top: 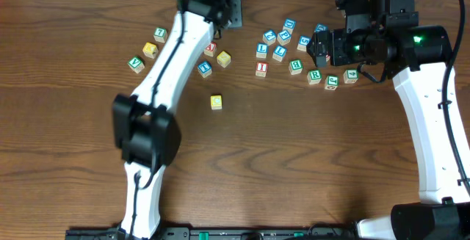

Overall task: Spell out CORL
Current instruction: 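Carry the O block to the right of the C block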

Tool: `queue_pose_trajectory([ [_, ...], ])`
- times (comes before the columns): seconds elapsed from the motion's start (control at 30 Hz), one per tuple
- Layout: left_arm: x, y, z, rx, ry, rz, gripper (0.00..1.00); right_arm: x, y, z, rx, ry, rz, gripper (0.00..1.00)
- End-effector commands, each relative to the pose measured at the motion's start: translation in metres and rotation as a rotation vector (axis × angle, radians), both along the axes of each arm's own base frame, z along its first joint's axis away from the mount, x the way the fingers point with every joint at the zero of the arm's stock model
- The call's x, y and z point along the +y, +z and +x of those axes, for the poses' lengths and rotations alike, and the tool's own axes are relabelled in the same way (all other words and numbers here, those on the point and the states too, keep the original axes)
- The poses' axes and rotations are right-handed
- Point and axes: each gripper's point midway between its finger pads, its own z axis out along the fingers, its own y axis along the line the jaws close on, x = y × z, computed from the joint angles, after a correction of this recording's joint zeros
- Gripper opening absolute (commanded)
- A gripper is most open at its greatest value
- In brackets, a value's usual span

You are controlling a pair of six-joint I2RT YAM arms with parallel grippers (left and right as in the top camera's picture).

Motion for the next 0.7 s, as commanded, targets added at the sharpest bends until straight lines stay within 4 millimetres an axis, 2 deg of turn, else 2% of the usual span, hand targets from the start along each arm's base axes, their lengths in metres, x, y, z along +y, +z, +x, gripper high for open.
queue_pose_trajectory([
  [0.0, 0.008, 0.049, -0.018, -0.049, -0.007, 0.001, 0.30, 0.000, 0.009, 0.002, -0.022, 0.007, 0.007, 0.99],
  [0.13, 0.013, 0.064, -0.045, -0.009, -0.018, 0.013, 0.31, 0.000, 0.009, 0.002, -0.022, 0.007, 0.007, 0.99],
  [0.23, 0.012, 0.062, -0.066, 0.054, -0.028, 0.027, 0.31, 0.000, 0.009, 0.002, -0.023, 0.007, 0.007, 0.99],
  [0.5, -0.015, 0.026, -0.118, 0.264, -0.133, 0.032, 0.31, 0.000, 0.009, 0.002, -0.022, 0.007, 0.007, 0.99],
  [0.67, -0.014, -0.005, -0.151, 0.407, -0.157, 0.099, 0.31, 0.000, 0.009, 0.002, -0.022, 0.007, 0.007, 0.99],
])
